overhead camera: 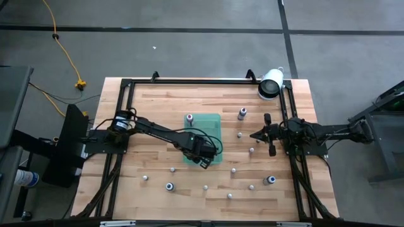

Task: Pick & Place food coloring
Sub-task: Put the small brown food coloring bottle into the green bin, then put the small light green food coloring bottle into the green bin

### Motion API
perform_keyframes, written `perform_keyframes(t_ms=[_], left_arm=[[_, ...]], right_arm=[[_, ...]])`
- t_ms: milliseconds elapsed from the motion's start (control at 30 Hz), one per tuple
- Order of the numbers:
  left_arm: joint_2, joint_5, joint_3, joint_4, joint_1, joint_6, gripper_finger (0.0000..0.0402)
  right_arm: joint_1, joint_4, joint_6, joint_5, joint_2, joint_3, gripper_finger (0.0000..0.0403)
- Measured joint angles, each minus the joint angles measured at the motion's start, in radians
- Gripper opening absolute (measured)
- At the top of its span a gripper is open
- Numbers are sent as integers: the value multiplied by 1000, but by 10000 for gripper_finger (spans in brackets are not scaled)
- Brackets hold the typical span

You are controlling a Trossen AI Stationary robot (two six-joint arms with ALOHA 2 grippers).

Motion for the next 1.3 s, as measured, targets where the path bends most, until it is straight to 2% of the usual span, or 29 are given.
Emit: perform_keyframes(t_ms=[233,467,633,833,1000,1100,1300], left_arm=[[0,7,-1,-13,0,23,138],[-1,7,17,-42,0,62,162],[-2,-36,114,-139,14,133,163],[-2,-112,286,-309,29,255,163],[-13,-124,396,-441,32,371,163],[-59,-135,388,-465,15,385,163],[-193,-140,262,-466,-37,317,163]], right_arm=[[0,0,0,0,5,0,0],[0,0,0,0,5,0,0],[0,0,0,0,5,0,0],[0,1,0,0,5,0,0],[0,1,0,0,5,0,0],[0,1,0,0,5,0,0],[0,0,0,0,5,0,0]])
